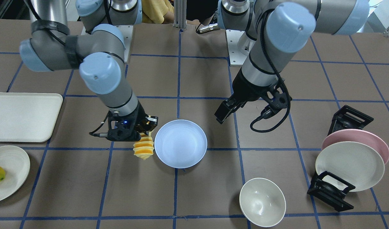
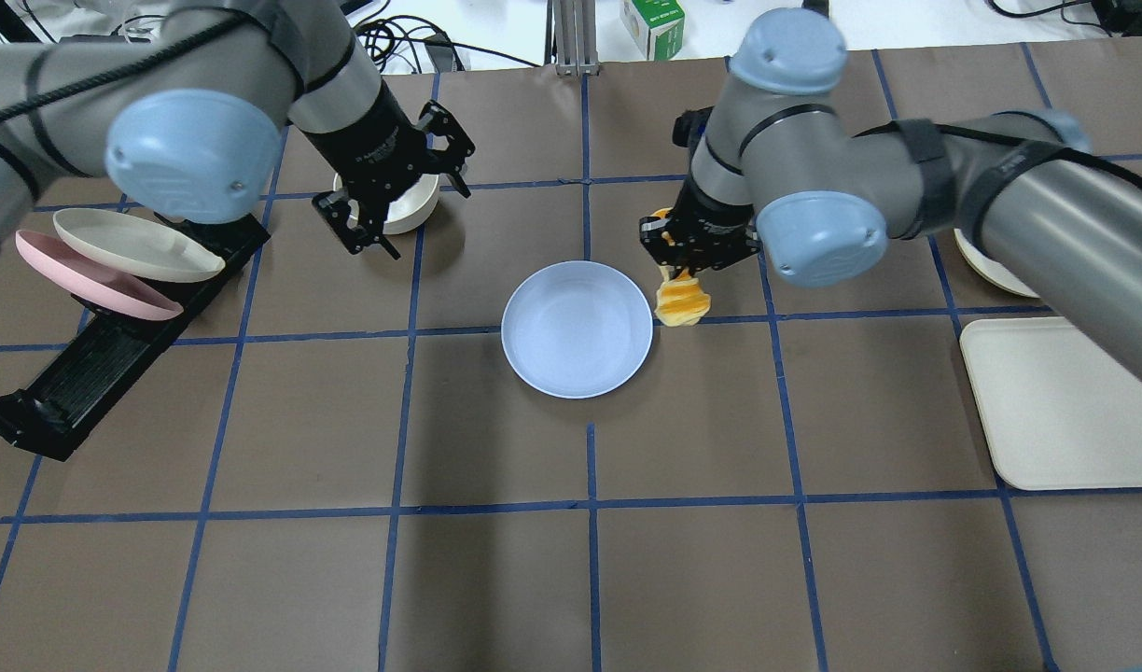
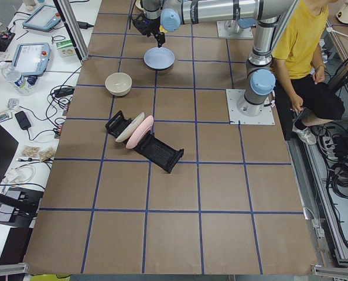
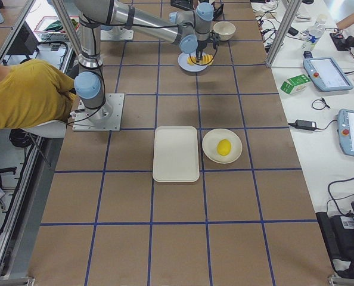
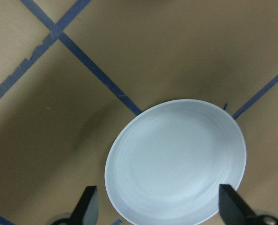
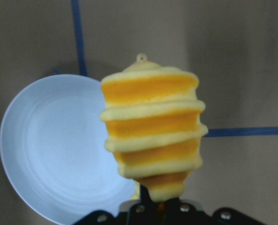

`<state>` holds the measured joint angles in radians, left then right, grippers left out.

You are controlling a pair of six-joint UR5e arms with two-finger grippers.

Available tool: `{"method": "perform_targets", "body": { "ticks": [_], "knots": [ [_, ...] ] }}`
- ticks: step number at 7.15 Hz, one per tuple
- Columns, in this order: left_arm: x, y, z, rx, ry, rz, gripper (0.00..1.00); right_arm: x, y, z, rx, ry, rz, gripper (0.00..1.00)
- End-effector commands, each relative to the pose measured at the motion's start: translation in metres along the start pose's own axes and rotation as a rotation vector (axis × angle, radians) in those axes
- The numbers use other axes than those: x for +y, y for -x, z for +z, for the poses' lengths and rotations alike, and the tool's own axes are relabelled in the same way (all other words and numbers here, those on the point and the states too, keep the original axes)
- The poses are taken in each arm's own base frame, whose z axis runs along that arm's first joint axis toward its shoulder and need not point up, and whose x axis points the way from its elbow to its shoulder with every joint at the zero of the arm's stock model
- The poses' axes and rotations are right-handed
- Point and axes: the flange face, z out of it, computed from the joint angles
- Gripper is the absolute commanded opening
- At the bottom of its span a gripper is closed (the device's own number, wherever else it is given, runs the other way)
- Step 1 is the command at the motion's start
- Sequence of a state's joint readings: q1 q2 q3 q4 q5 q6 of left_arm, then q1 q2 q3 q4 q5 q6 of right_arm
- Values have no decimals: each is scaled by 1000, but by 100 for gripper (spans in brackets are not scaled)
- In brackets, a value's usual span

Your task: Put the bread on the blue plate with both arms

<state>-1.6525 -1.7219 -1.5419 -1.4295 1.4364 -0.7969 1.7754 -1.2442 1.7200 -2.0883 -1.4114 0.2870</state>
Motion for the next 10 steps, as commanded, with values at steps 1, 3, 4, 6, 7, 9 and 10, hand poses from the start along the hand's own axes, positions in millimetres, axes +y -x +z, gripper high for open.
{"method": "perform_targets", "body": {
  "ticks": [1,3,4,6,7,9,10],
  "knots": [
    [15,25,-48,-37,-29,100,100,14,64,57,-13,-8,89,0],
    [23,47,-71,-123,-100,311,100,14,71,81,-4,-8,90,4],
    [31,54,-80,-138,-82,415,100,23,70,96,10,27,95,49],
    [32,55,-83,-135,-68,562,100,41,57,120,41,66,173,100],
    [27,50,-76,-127,-56,568,100,35,61,102,23,38,164,100],
    [14,29,-63,-28,-64,702,100,8,57,39,1,-23,168,100],
    [9,24,-63,-27,-66,712,100,-9,35,1,42,-25,149,100]
  ]
}}
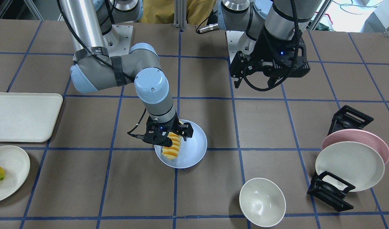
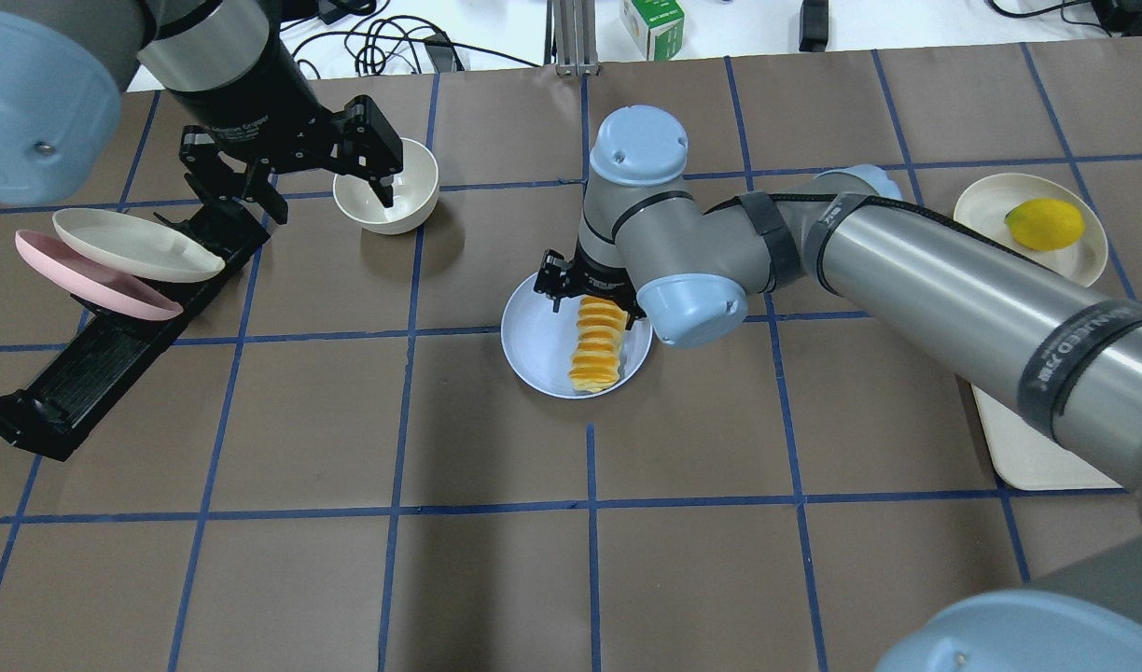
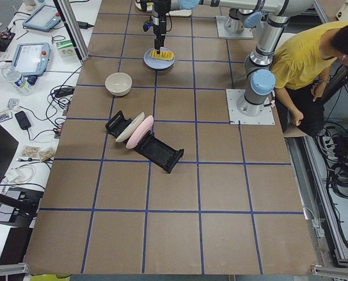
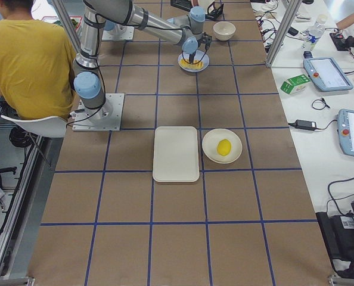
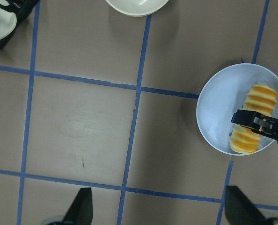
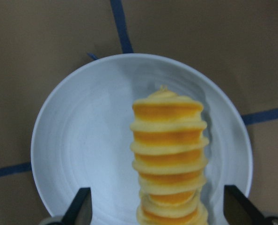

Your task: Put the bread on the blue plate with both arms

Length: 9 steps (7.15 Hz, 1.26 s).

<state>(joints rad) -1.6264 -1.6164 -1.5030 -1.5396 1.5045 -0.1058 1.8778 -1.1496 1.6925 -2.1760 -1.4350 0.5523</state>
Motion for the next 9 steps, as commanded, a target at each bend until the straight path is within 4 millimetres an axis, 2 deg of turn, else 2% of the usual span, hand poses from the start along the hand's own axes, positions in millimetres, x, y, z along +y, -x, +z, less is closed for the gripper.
{"method": "perform_targets", "body": {
  "ticks": [1,2,3,4,5,6,7,9],
  "knots": [
    [-13,-3,3,19,-11,43,100,-37,-47,-78,72,-5,-68,100],
    [-13,-3,3,18,-11,45,100,-44,-72,-115,66,-34,-74,100],
    [-13,-5,10,15,0,34,100,-44,-96,-162,71,-70,-108,100],
    [-11,-4,9,15,0,33,100,-32,-117,-210,94,-59,-172,100],
    [-11,-4,7,16,-5,34,100,-18,-133,-249,101,-71,-242,100],
    [-11,-4,5,16,-8,34,100,-7,-128,-262,87,-86,-269,100],
    [-11,-4,2,17,-14,36,100,-21,-136,-260,86,-78,-263,100],
    [-11,-3,2,10,-15,39,100,-17,-139,-257,104,-29,-271,100]
  ]
}}
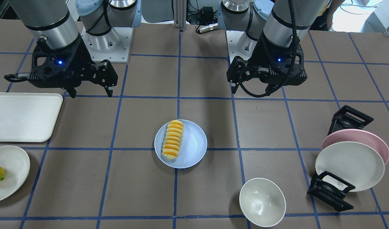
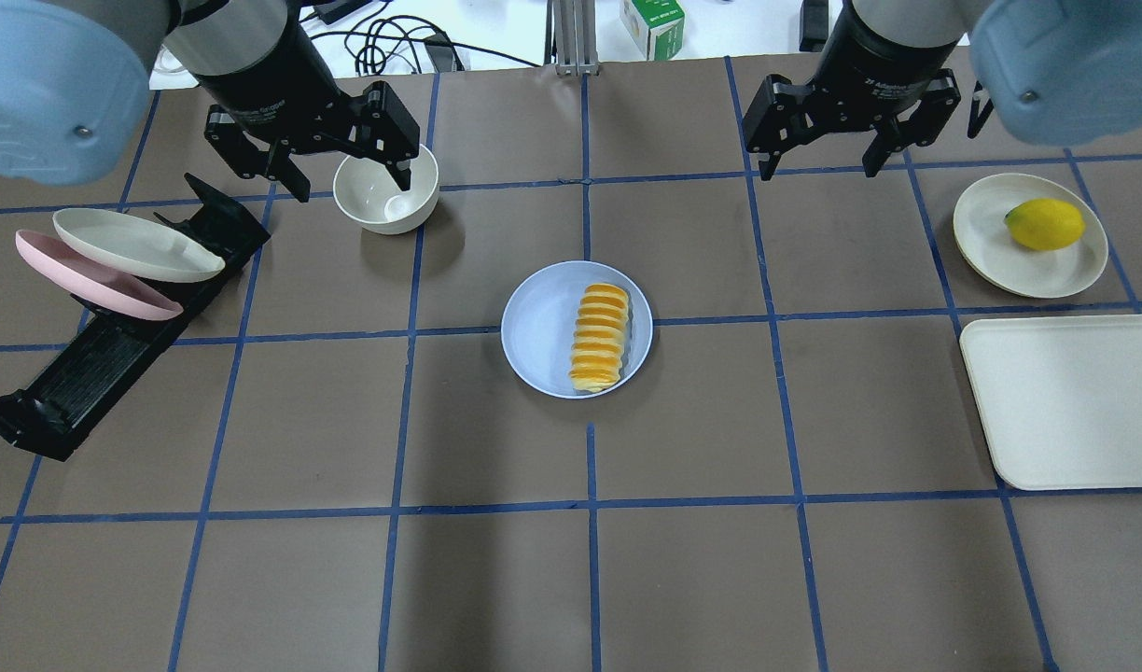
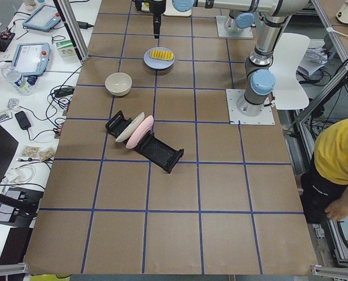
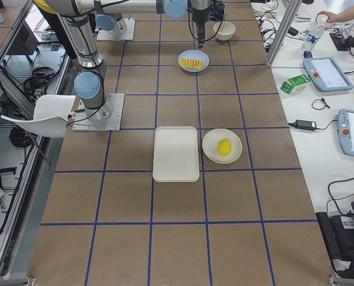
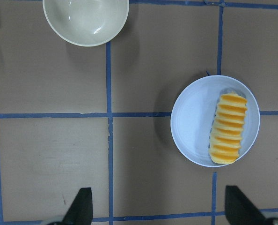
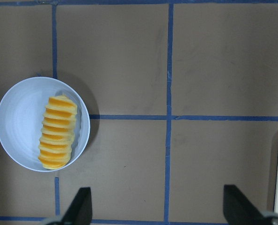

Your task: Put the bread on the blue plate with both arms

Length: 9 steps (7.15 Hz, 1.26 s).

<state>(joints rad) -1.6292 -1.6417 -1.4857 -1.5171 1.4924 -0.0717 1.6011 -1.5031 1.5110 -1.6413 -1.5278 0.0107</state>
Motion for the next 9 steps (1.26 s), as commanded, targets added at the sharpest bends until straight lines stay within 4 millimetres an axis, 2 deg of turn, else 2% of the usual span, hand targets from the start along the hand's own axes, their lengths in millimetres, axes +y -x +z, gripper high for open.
{"method": "perform_targets", "body": {
  "ticks": [1,2,3,6,9],
  "knots": [
    [0,0,-1,-5,-3,1,100,2,-3,2,5,24,-33,100],
    [1,1,-2,-6,-5,1,100,4,-6,12,4,56,-53,100],
    [4,1,-2,-9,-3,3,100,5,-5,13,-5,51,-56,100],
    [4,1,-2,-8,-3,6,100,5,-2,1,9,24,-47,100],
    [6,1,-2,-8,-3,6,100,4,-4,1,11,21,-61,100]
  ]
}}
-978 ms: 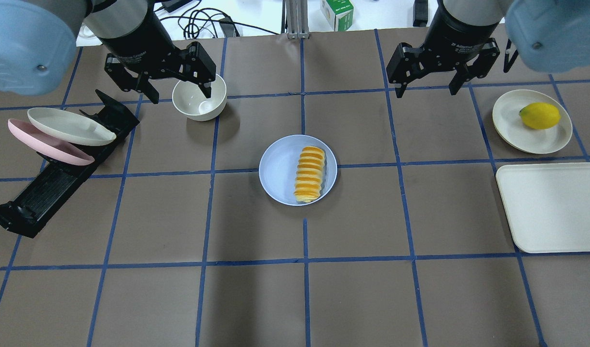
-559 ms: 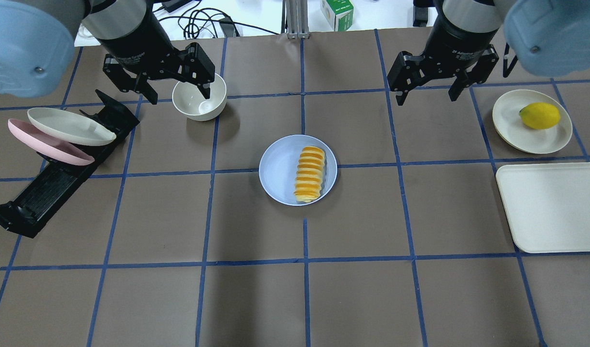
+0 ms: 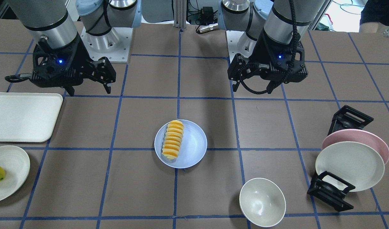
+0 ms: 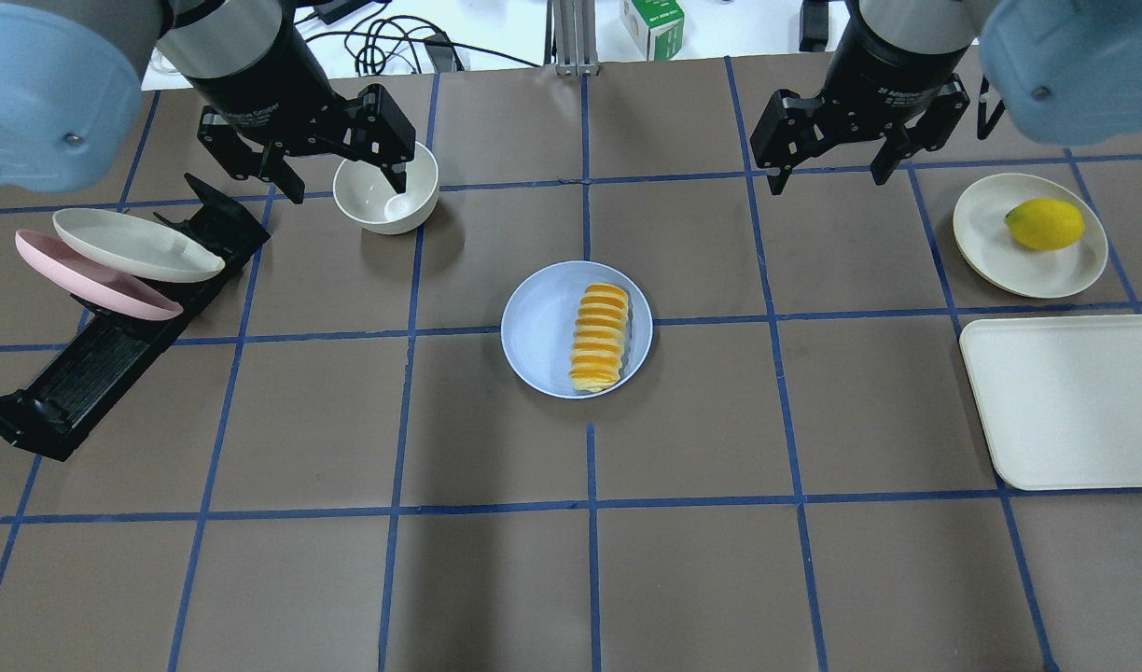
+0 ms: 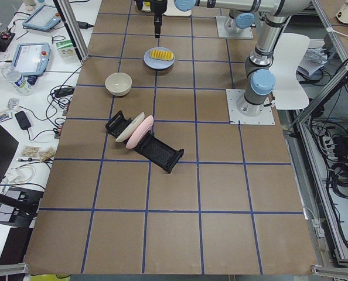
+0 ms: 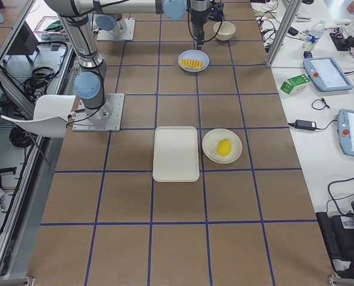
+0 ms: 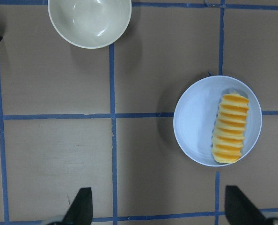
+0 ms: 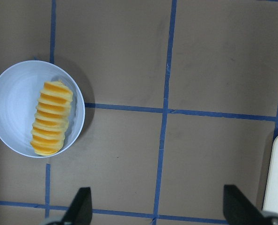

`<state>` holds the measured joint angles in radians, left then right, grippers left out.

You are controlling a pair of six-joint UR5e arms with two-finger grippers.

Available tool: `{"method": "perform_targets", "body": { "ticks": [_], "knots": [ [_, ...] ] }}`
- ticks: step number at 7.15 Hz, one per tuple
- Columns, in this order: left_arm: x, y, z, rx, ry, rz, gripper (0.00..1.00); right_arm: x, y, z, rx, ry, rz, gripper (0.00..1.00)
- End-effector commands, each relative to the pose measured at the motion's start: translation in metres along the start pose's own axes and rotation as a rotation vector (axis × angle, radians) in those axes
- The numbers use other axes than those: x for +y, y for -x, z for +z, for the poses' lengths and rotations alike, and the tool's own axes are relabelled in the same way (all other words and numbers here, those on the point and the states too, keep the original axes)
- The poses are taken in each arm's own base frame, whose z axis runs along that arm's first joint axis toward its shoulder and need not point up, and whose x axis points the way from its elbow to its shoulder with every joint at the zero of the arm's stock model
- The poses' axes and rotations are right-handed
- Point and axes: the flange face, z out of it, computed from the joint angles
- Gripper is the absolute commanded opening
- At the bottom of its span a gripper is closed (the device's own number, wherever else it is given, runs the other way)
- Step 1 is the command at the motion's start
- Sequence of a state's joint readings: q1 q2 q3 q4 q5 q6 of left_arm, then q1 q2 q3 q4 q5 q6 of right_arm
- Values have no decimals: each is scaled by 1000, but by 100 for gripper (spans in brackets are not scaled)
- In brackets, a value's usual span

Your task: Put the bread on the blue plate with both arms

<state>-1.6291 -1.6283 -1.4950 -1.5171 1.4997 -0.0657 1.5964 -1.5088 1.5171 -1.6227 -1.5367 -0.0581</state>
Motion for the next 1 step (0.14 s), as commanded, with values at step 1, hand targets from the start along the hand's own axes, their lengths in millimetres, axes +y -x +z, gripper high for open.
{"method": "perform_targets", "body": {
  "ticks": [1],
  "knots": [
    [2,0,1,-7,3,3,100,1,0,0,2,5,1,100]
  ]
}}
